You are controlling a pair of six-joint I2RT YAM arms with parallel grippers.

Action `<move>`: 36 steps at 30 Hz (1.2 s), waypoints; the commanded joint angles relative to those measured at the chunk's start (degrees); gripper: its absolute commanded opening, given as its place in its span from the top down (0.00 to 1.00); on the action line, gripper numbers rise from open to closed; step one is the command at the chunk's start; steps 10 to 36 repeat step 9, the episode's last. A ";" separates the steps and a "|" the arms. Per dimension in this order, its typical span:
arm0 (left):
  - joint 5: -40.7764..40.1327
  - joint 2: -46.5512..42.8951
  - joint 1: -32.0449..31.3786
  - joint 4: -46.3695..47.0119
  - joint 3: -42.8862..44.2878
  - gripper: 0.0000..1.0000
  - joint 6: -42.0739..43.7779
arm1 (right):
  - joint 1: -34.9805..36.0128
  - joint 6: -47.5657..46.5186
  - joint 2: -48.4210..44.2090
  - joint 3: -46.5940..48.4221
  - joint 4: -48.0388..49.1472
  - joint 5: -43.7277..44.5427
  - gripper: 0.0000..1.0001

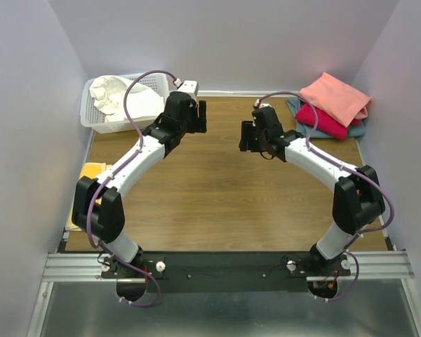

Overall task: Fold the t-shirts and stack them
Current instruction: Reset both grippers

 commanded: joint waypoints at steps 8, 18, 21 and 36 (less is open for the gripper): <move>-2.53 0.50 -1.41 1.62 0.71 0.25 1.42 | 1.90 1.60 -0.25 -0.17 0.74 -0.85 0.32; -2.70 0.41 -1.49 1.79 0.62 0.25 1.50 | 1.99 1.69 -0.25 -0.17 0.74 -0.85 0.32; -2.70 0.41 -1.49 1.79 0.62 0.25 1.50 | 1.99 1.69 -0.25 -0.17 0.74 -0.85 0.32; -2.70 0.41 -1.49 1.79 0.62 0.25 1.50 | 1.99 1.69 -0.25 -0.17 0.74 -0.85 0.32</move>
